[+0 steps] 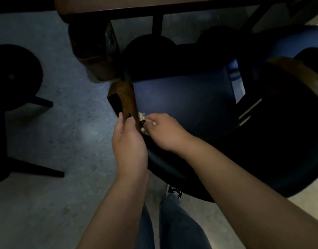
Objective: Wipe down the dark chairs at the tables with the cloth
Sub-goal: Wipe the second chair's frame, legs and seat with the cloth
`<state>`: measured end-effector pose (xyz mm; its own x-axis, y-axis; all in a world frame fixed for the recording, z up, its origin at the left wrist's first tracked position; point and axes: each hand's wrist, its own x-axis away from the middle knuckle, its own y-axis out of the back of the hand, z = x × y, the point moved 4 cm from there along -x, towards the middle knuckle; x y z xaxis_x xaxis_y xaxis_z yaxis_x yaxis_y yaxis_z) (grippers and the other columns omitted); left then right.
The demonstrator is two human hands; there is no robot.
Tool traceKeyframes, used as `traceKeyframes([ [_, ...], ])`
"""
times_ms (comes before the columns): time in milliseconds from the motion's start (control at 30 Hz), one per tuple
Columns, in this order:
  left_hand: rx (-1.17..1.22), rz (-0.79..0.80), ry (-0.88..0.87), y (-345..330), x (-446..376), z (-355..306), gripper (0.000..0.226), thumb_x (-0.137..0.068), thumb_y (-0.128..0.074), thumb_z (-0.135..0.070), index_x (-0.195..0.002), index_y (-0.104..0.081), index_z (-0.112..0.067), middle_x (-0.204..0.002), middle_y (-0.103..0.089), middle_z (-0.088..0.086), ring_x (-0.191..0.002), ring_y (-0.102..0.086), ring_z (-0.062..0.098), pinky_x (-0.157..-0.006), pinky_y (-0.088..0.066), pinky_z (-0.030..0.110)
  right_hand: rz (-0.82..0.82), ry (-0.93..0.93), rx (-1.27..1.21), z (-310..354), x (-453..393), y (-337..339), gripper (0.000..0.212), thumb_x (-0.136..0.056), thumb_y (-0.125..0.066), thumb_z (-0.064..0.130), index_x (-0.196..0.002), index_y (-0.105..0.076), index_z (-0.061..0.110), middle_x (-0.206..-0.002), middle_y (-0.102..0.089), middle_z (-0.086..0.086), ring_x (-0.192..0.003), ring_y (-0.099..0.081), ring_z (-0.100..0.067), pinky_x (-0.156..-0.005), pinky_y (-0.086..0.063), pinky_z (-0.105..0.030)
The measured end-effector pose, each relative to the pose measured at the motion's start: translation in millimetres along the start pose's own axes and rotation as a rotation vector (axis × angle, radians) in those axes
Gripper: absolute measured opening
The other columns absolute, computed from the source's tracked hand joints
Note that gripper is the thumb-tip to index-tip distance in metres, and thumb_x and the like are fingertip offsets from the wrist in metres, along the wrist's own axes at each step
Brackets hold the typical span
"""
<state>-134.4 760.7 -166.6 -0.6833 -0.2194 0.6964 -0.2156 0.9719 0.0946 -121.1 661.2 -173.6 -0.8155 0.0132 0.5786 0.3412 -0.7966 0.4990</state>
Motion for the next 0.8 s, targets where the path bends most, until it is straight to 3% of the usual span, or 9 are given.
traceKeyframes([
  [67, -0.057, -0.042, -0.070, -1.5, 4.3, -2.3, 0.048, -0.093, -0.044, -0.023, -0.134, -0.048, 0.002, -0.134, -0.052, 0.027, -0.124, -0.050, 0.041, -0.107, -0.037, 0.059, -0.049, 0.070, 0.032, -1.1, 6.7, -1.5, 0.027, -0.095, -0.039, 0.015, -0.099, -0.064, 0.005, -0.106, -0.065, -0.016, -0.096, -0.058, -0.031, -0.069, -0.039, -0.029],
  [200, -0.170, -0.127, -0.197, -2.6, 10.0, -8.5, 0.046, -0.091, -0.042, -0.028, -0.122, -0.055, 0.004, -0.123, -0.056, 0.029, -0.116, -0.052, 0.045, -0.099, -0.042, 0.060, -0.042, 0.113, -0.001, -15.2, 12.4, 6.0, 0.029, -0.094, -0.039, 0.011, -0.098, -0.067, 0.003, -0.100, -0.067, -0.018, -0.093, -0.060, -0.033, -0.079, -0.048, -0.036],
  [333, -0.239, -0.165, -0.237, -1.9, 11.8, -11.3, 0.039, -0.096, -0.042, -0.025, -0.119, -0.057, 0.003, -0.117, -0.060, 0.027, -0.112, -0.054, 0.044, -0.097, -0.046, 0.057, 0.017, -0.065, 0.105, -42.1, -15.2, 1.7, 0.024, -0.091, -0.047, 0.011, -0.093, -0.067, -0.001, -0.102, -0.066, -0.024, -0.090, -0.060, -0.030, -0.068, -0.040, -0.028],
  [433, -0.280, -0.172, -0.242, -2.2, 8.7, -9.0, 0.033, -0.096, -0.043, -0.026, -0.111, -0.065, -0.007, -0.089, -0.065, 0.011, -0.099, -0.061, 0.037, -0.087, -0.051, 0.047, 0.072, -0.208, 0.128, -62.9, -34.8, -4.2, 0.025, -0.093, -0.049, 0.014, -0.098, -0.066, -0.004, -0.109, -0.063, -0.023, -0.094, -0.061, -0.031, -0.070, -0.043, -0.031],
  [467, -0.294, -0.179, -0.245, -2.3, 8.2, -9.0, 0.032, -0.096, -0.043, -0.026, -0.110, -0.066, -0.010, -0.087, -0.065, 0.008, -0.096, -0.062, 0.034, -0.085, -0.051, 0.045, 0.093, -0.237, 0.083, -66.5, -39.0, -6.6, 0.021, -0.093, -0.049, 0.014, -0.090, -0.065, 0.000, -0.103, -0.063, -0.021, -0.084, -0.061, -0.030, -0.066, -0.045, -0.030],
  [533, -0.318, -0.197, -0.258, -1.6, 8.2, -9.3, 0.032, -0.096, -0.043, -0.026, -0.110, -0.067, -0.011, -0.095, -0.068, 0.011, -0.096, -0.063, 0.030, -0.085, -0.051, 0.043, 0.076, -0.296, -0.038, -66.9, -42.0, -9.0, 0.018, -0.091, -0.055, 0.019, -0.076, -0.060, 0.008, -0.085, -0.061, -0.013, -0.063, -0.056, -0.022, -0.054, -0.043, -0.027],
  [667, -0.330, -0.205, -0.262, -1.8, 7.5, -8.7, 0.035, -0.095, -0.044, -0.026, -0.114, -0.063, -0.004, -0.106, -0.065, 0.020, -0.100, -0.061, 0.037, -0.086, -0.051, 0.047, -0.010, -0.250, -0.043, -54.7, -38.4, -7.7, 0.026, -0.092, -0.054, 0.019, -0.102, -0.067, -0.002, -0.103, -0.066, -0.018, -0.096, -0.062, -0.032, -0.076, -0.048, -0.033],
  [800, -0.323, -0.209, -0.262, -2.2, 5.1, -8.2, 0.035, -0.094, -0.045, -0.025, -0.115, -0.063, -0.004, -0.107, -0.066, 0.019, -0.102, -0.061, 0.035, -0.089, -0.049, 0.046, -0.132, -0.114, -0.152, -20.9, 1.3, 6.2, 0.023, -0.088, -0.049, 0.009, -0.087, -0.072, 0.009, -0.093, -0.070, -0.014, -0.091, -0.062, -0.029, -0.072, -0.043, -0.026],
])
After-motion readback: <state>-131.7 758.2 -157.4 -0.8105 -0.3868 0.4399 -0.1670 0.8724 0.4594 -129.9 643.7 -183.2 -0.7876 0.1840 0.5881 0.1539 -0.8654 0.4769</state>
